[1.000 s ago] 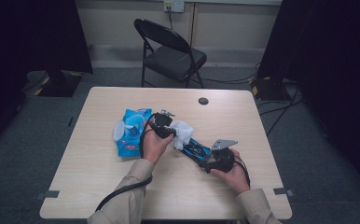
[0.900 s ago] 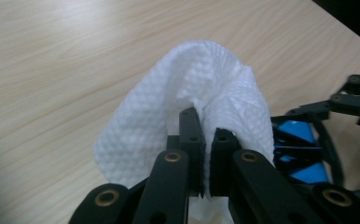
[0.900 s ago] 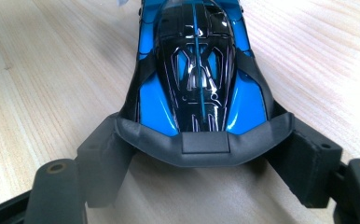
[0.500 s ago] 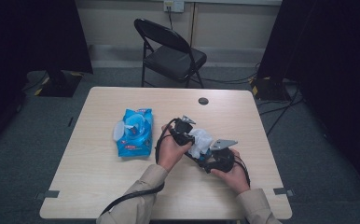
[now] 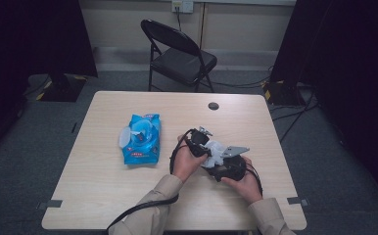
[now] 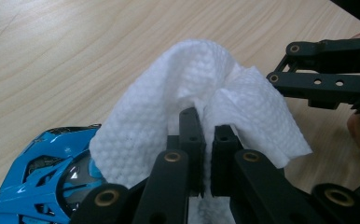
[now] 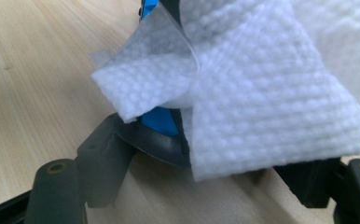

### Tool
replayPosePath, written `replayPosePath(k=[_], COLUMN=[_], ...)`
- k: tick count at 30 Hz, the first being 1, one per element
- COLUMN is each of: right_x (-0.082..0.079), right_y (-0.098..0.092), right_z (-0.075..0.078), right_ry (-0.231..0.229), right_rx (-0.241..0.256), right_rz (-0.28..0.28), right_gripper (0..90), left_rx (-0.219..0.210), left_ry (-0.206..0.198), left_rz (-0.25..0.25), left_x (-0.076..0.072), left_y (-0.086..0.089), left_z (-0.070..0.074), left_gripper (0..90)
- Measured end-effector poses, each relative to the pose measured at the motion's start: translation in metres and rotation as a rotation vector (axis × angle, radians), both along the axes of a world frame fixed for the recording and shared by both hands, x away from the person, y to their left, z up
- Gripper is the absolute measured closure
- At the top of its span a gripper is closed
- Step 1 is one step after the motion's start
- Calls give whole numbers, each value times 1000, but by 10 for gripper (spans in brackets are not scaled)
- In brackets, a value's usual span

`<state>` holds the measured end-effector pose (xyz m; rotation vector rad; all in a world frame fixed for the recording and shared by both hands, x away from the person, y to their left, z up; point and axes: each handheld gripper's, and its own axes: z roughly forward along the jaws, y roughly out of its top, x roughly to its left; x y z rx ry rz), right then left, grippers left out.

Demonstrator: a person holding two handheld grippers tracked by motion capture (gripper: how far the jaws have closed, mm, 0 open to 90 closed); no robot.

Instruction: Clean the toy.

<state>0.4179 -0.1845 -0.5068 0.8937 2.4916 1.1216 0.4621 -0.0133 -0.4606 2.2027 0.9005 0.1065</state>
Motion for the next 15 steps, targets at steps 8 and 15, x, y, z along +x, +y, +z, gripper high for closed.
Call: replayPosePath(k=[8, 15], right_x=[0, 0], right_y=[0, 0], right_z=[0, 0], right_ry=[0, 1], right_rx=[0, 0], right_rz=[0, 0], right_gripper=[251, 252], left_rx=[34, 37], left_ry=[-10, -12], left_rz=[-15, -21], left_x=[-1, 1], left_y=[-6, -10], left_z=[1, 0], left_gripper=[867, 865])
